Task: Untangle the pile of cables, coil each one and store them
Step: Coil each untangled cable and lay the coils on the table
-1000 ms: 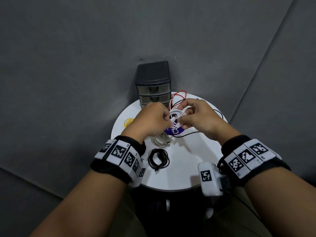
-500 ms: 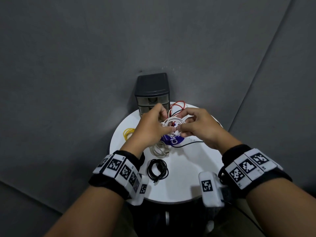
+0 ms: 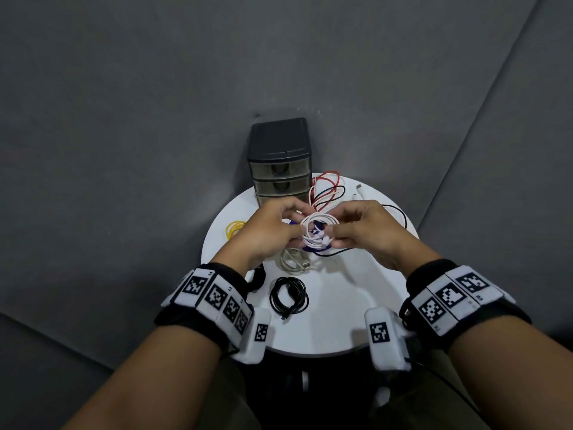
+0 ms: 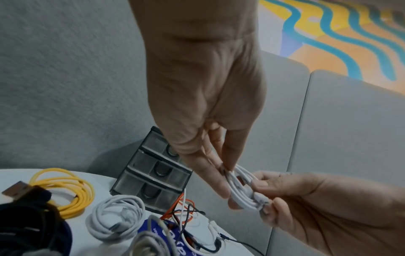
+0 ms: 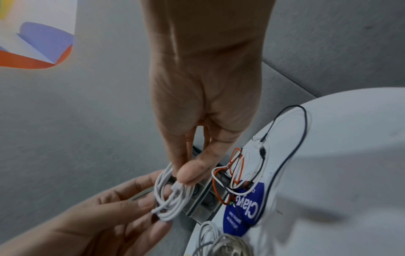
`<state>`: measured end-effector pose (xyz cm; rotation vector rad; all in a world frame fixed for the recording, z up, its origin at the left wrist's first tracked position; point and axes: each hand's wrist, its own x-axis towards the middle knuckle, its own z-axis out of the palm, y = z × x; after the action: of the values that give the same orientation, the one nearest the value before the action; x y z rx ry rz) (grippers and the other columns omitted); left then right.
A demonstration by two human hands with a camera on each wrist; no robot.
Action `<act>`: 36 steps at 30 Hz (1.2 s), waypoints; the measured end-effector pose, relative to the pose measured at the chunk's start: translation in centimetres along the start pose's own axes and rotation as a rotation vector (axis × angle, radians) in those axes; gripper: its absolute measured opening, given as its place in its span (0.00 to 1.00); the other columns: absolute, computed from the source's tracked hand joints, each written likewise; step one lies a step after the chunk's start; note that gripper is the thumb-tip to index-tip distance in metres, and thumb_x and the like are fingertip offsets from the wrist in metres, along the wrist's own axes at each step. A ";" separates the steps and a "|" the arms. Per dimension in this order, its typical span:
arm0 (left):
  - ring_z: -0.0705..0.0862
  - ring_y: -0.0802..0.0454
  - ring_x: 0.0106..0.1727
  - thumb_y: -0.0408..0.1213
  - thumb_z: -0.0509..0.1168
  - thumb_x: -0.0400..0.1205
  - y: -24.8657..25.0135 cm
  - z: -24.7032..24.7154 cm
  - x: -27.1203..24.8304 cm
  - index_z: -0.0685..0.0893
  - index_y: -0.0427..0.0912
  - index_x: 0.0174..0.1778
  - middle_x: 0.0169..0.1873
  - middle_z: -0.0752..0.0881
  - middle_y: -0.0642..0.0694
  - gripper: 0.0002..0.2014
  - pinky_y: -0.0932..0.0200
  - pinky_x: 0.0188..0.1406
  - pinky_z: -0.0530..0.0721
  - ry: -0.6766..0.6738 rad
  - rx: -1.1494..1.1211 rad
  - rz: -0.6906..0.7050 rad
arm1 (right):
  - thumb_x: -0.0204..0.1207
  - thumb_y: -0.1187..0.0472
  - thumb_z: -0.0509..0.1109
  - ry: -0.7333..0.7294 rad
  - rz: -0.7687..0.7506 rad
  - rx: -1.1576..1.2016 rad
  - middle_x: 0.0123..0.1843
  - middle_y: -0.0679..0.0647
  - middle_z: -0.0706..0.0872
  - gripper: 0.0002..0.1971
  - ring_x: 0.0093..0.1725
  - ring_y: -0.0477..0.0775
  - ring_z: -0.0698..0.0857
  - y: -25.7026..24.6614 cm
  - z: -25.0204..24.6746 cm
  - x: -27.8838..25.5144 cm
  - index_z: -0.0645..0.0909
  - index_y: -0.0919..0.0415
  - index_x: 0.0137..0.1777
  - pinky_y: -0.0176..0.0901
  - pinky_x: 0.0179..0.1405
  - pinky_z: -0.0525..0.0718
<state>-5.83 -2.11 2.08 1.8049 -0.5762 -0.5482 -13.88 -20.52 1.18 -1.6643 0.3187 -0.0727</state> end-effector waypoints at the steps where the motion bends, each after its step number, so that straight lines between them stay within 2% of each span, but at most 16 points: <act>1: 0.91 0.44 0.49 0.18 0.66 0.82 -0.1 0.0 0.0 0.86 0.38 0.60 0.54 0.88 0.33 0.14 0.56 0.44 0.91 -0.006 -0.011 -0.009 | 0.74 0.76 0.77 -0.014 0.007 0.020 0.39 0.60 0.89 0.09 0.35 0.54 0.88 0.2 0.0 -0.1 0.87 0.71 0.54 0.38 0.37 0.91; 4: 0.90 0.42 0.46 0.18 0.67 0.82 -0.4 0.2 0.0 0.85 0.34 0.59 0.48 0.87 0.34 0.13 0.52 0.46 0.93 -0.022 -0.026 -0.019 | 0.74 0.77 0.76 -0.024 0.037 0.075 0.38 0.61 0.89 0.09 0.32 0.52 0.89 0.6 0.0 -0.1 0.86 0.74 0.54 0.36 0.34 0.90; 6: 0.89 0.45 0.43 0.18 0.68 0.82 -0.9 0.6 0.1 0.85 0.32 0.59 0.44 0.85 0.38 0.12 0.51 0.45 0.94 -0.030 0.009 -0.038 | 0.74 0.77 0.76 -0.002 0.059 0.055 0.35 0.60 0.88 0.10 0.30 0.52 0.88 1.4 0.0 0.0 0.85 0.75 0.55 0.37 0.35 0.91; 8: 0.89 0.46 0.39 0.19 0.70 0.81 -1.6 1.1 0.4 0.87 0.35 0.57 0.42 0.84 0.40 0.11 0.47 0.46 0.94 -0.029 0.093 -0.059 | 0.74 0.77 0.77 0.012 0.097 0.036 0.36 0.60 0.88 0.11 0.31 0.52 0.88 2.4 0.1 0.1 0.85 0.76 0.55 0.38 0.38 0.92; 10: 0.90 0.43 0.39 0.22 0.71 0.80 -2.3 1.5 0.7 0.89 0.41 0.52 0.42 0.86 0.39 0.11 0.43 0.48 0.93 -0.037 0.212 -0.069 | 0.73 0.78 0.77 0.001 0.159 0.026 0.39 0.63 0.89 0.11 0.32 0.53 0.88 3.4 0.1 0.0 0.85 0.76 0.55 0.39 0.38 0.92; 13: 0.89 0.46 0.45 0.28 0.69 0.79 -2.9 2.1 1.2 0.91 0.47 0.48 0.44 0.91 0.45 0.10 0.49 0.51 0.88 -0.066 0.490 -0.026 | 0.73 0.78 0.77 -0.045 0.251 -0.006 0.43 0.68 0.90 0.12 0.35 0.56 0.89 4.5 -0.2 -0.1 0.85 0.78 0.55 0.41 0.39 0.91; 17: 0.86 0.50 0.49 0.33 0.69 0.81 -3.6 2.7 1.4 0.90 0.50 0.52 0.45 0.87 0.50 0.09 0.57 0.49 0.84 -0.175 0.709 -0.038 | 0.75 0.79 0.75 -0.084 0.328 -0.090 0.42 0.70 0.89 0.10 0.32 0.57 0.89 5.5 -0.2 -0.2 0.83 0.79 0.55 0.41 0.34 0.92; 20: 0.85 0.51 0.53 0.35 0.68 0.82 -3.9 2.9 1.5 0.91 0.50 0.54 0.51 0.88 0.50 0.10 0.56 0.53 0.84 -0.246 0.815 -0.040 | 0.74 0.78 0.76 -0.106 0.333 -0.193 0.41 0.73 0.89 0.08 0.31 0.60 0.88 6.2 0.1 -0.1 0.84 0.77 0.53 0.53 0.46 0.94; 23: 0.85 0.50 0.54 0.34 0.66 0.82 -3.7 3.0 1.6 0.92 0.47 0.56 0.52 0.89 0.50 0.11 0.58 0.50 0.82 -0.286 0.873 -0.012 | 0.74 0.77 0.76 -0.127 0.321 -0.261 0.37 0.69 0.89 0.05 0.34 0.62 0.88 6.8 0.2 -0.1 0.86 0.74 0.49 0.59 0.53 0.91; 24: 0.85 0.50 0.55 0.35 0.66 0.83 -3.7 3.0 1.7 0.92 0.46 0.56 0.53 0.90 0.50 0.11 0.58 0.50 0.81 -0.304 0.887 -0.006 | 0.74 0.77 0.76 -0.138 0.314 -0.284 0.34 0.68 0.88 0.04 0.34 0.62 0.87 6.9 0.3 -0.1 0.87 0.73 0.47 0.59 0.53 0.91; 26: 0.85 0.51 0.55 0.36 0.66 0.84 -3.5 3.1 1.8 0.92 0.46 0.57 0.54 0.90 0.50 0.11 0.59 0.49 0.79 -0.343 0.906 0.001 | 0.74 0.75 0.77 -0.171 0.296 -0.332 0.31 0.66 0.87 0.02 0.31 0.61 0.85 6.6 0.2 -0.2 0.87 0.72 0.46 0.54 0.45 0.90; 29: 0.81 0.55 0.53 0.39 0.67 0.85 -2.7 2.6 2.4 0.91 0.47 0.59 0.50 0.85 0.55 0.10 0.61 0.49 0.75 -0.343 0.894 0.028 | 0.75 0.65 0.80 -0.177 0.237 -0.487 0.32 0.61 0.89 0.05 0.27 0.56 0.86 5.8 -0.3 0.0 0.90 0.67 0.46 0.42 0.31 0.85; 32: 0.79 0.58 0.44 0.40 0.67 0.83 -1.6 1.2 3.5 0.88 0.51 0.55 0.41 0.80 0.60 0.07 0.63 0.38 0.72 -0.213 0.869 0.083 | 0.76 0.54 0.79 -0.092 0.126 -0.694 0.41 0.53 0.92 0.05 0.32 0.48 0.87 5.2 -2.0 0.5 0.91 0.55 0.47 0.38 0.32 0.80; 34: 0.78 0.62 0.40 0.39 0.67 0.84 -0.8 0.3 4.6 0.87 0.52 0.54 0.40 0.79 0.61 0.07 0.65 0.33 0.70 -0.169 0.861 0.081 | 0.78 0.56 0.77 -0.058 0.099 -0.800 0.47 0.51 0.91 0.05 0.38 0.48 0.87 5.0 -3.4 1.0 0.90 0.54 0.52 0.38 0.39 0.80; 36: 0.77 0.64 0.37 0.36 0.66 0.85 -0.3 0.1 5.6 0.87 0.50 0.56 0.39 0.79 0.61 0.08 0.68 0.31 0.69 -0.168 0.855 0.058 | 0.79 0.59 0.75 -0.026 0.074 -0.967 0.55 0.52 0.88 0.10 0.52 0.54 0.87 5.1 -4.5 1.8 0.88 0.53 0.60 0.40 0.49 0.79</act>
<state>-1.50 -5.58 1.32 2.5398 -1.0871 -0.4424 -14.03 -25.74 -3.52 -2.6019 0.4299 0.1897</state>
